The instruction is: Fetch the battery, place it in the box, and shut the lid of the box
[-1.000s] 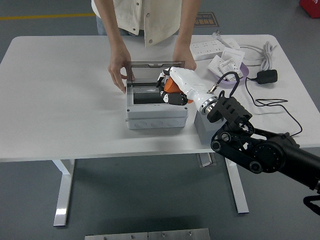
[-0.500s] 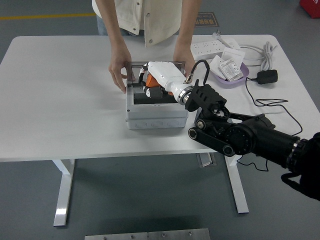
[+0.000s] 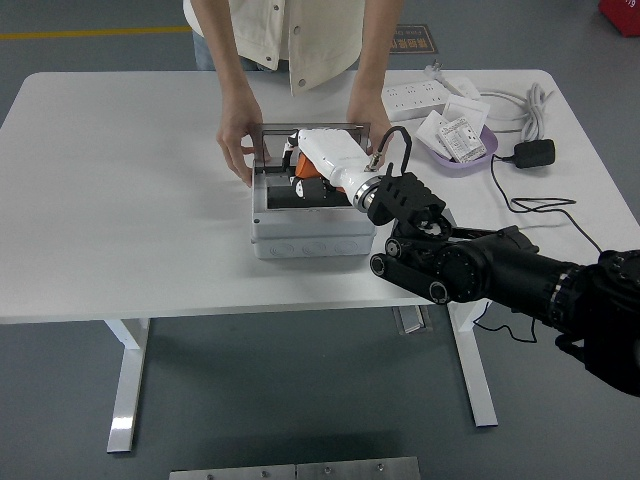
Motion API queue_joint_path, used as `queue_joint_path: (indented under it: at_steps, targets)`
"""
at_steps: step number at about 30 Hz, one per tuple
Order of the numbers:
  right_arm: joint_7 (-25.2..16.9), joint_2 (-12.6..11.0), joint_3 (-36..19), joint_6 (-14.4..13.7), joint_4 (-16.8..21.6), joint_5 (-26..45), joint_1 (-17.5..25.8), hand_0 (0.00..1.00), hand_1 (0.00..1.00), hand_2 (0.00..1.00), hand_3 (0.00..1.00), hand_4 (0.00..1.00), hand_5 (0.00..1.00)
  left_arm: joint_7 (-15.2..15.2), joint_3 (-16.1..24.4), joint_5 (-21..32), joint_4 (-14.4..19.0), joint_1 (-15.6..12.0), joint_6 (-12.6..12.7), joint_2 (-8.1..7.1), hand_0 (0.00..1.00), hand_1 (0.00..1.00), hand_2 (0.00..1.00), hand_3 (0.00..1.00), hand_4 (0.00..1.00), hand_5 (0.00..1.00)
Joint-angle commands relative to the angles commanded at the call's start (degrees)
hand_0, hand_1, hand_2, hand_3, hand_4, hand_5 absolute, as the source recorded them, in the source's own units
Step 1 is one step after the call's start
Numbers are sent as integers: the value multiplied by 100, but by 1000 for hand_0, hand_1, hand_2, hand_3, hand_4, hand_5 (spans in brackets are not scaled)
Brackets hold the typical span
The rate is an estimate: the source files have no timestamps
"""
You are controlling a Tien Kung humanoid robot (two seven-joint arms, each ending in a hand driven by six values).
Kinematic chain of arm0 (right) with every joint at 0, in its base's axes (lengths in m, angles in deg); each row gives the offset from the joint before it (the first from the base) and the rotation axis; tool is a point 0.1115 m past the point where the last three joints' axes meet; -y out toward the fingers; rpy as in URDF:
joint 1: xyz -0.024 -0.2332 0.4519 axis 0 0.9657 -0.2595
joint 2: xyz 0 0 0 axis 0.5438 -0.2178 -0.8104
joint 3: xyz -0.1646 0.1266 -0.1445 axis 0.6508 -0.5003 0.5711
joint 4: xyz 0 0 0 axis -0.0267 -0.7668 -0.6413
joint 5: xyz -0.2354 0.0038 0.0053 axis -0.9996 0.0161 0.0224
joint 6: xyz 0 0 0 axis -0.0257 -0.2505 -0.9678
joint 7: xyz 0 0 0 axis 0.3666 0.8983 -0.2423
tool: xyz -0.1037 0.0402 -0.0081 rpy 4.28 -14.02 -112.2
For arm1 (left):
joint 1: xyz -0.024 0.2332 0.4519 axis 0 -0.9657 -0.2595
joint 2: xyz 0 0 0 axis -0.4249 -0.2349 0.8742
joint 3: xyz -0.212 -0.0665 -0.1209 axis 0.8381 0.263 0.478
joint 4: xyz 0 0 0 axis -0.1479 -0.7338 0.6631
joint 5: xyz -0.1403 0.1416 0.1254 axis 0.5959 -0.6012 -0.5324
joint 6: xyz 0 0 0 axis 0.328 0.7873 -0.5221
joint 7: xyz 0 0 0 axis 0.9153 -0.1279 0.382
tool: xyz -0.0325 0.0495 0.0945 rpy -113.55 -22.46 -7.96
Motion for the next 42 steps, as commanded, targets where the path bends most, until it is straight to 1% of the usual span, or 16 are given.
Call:
queue_joint_path:
  at_steps: [5, 6, 11, 12, 17, 18, 23, 24, 29, 30, 35, 36, 41, 42]
  targets:
    - [-152, 16, -32, -47, -8, 177, 11, 42, 188, 217, 203, 2, 2, -1, 4, -18, 0, 7, -4, -6, 749, 833, 787, 839, 457, 2]
    - [-179, 18, -41, -57, -9, 205, 10, 65, 190, 223, 205, 2, 2, -2, 3, -20, 0, 9, -5, -7, 749, 833, 787, 839, 458, 2]
    - [-340, 43, -80, -166, -4, 335, 0, 65, 190, 223, 205, 2, 2, -8, -11, -21, 0, 29, -9, -6, 749, 833, 787, 839, 458, 2]
    - [-372, 48, -81, -195, 0, 356, -1, 111, 227, 285, 320, 52, 2, -8, -13, -23, 0, 33, -10, -5, 749, 833, 787, 840, 459, 2]
    - [-491, 48, -68, -275, 13, 421, -1, 111, 227, 285, 320, 52, 2, -15, -36, -11, 0, 54, -15, -3, 749, 833, 787, 840, 459, 2]
    - [-508, 48, -58, -278, 11, 428, 2, 239, 295, 387, 482, 396, 95, -17, -39, -11, 0, 59, -16, -3, 749, 833, 787, 840, 460, 2]
    - [-532, 48, -24, -264, -5, 410, 13, 239, 295, 387, 482, 396, 95, -24, -39, -25, 0, 76, -19, -1, 749, 833, 787, 840, 460, 2]
    - [-538, 48, -19, -263, -9, 393, 16, 347, 352, 450, 525, 573, 199, -25, -43, -27, 0, 79, -21, 2, 750, 833, 788, 840, 460, 2]
    - [-577, 48, -5, -258, -27, 386, 29, 347, 352, 450, 525, 573, 199, -27, -43, -44, 0, 92, -31, 11, 750, 833, 788, 840, 460, 2]
    - [-587, 48, -8, -260, -29, 390, 32, 549, 426, 488, 533, 692, 318, -27, -44, -49, 0, 95, -35, 12, 750, 832, 788, 840, 466, 2]
    - [-629, 48, -20, -264, -36, 401, 41, 549, 426, 488, 533, 692, 318, -31, -61, -52, 0, 111, -49, 17, 750, 832, 788, 840, 466, 2]
    - [-631, 48, -20, -264, -35, 397, 44, 648, 463, 475, 520, 839, 425, -30, -60, -56, 0, 113, -52, 17, 750, 833, 788, 840, 467, 2]
    - [-637, 48, -41, -221, -43, 396, 59, 648, 463, 475, 520, 839, 425, -23, -66, -72, 0, 117, -72, 25, 750, 833, 788, 840, 467, 2]
    - [-637, 48, -47, -216, -40, 398, 63, 682, 470, 466, 516, 855, 433, -22, -66, -73, 0, 118, -74, 28, 750, 833, 788, 840, 466, 2]
